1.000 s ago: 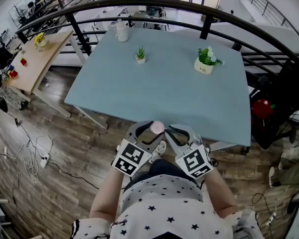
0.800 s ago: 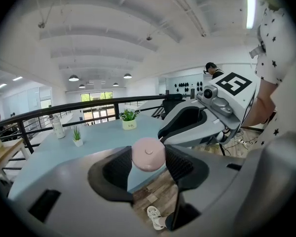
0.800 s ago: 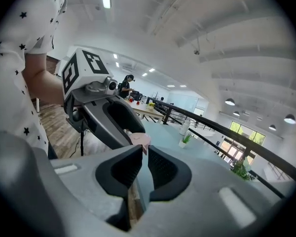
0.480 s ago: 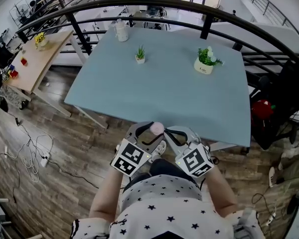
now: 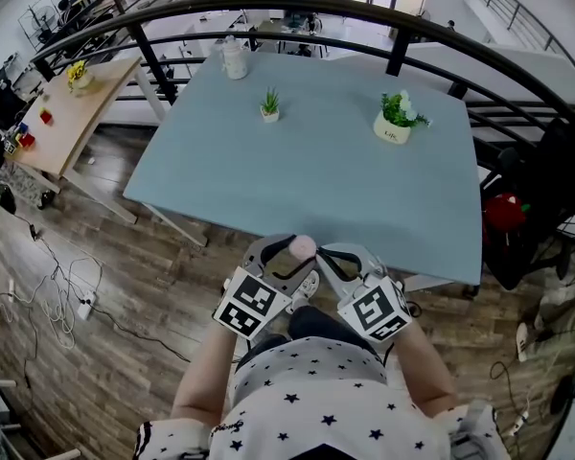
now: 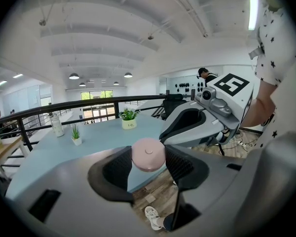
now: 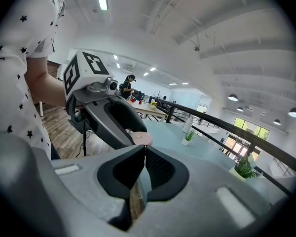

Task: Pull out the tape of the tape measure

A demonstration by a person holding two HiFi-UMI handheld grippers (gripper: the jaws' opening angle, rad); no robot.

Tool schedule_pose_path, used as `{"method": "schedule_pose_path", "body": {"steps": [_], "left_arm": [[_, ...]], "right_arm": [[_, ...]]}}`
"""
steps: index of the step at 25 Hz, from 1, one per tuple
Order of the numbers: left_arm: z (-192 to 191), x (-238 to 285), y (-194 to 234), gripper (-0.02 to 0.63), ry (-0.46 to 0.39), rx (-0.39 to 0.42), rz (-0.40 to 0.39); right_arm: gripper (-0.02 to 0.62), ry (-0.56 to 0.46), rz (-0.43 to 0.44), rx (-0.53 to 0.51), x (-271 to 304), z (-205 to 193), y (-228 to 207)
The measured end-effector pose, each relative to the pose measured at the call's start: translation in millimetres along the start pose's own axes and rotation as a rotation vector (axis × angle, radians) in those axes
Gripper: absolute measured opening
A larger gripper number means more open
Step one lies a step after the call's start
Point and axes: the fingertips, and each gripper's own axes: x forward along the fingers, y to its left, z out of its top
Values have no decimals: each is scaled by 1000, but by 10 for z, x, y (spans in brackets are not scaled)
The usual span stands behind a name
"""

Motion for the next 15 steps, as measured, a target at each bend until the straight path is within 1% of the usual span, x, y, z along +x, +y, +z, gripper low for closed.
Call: {"method": "schedule_pose_path", "body": {"steps": [6, 15], "left_arm": [[-5, 10, -1, 212, 2, -2, 1], [4, -23, 21, 212, -2, -3, 3]], "right_arm": [[14, -4, -1, -1, -20, -30, -23], [14, 13, -49, 8, -129, -74, -145]]}}
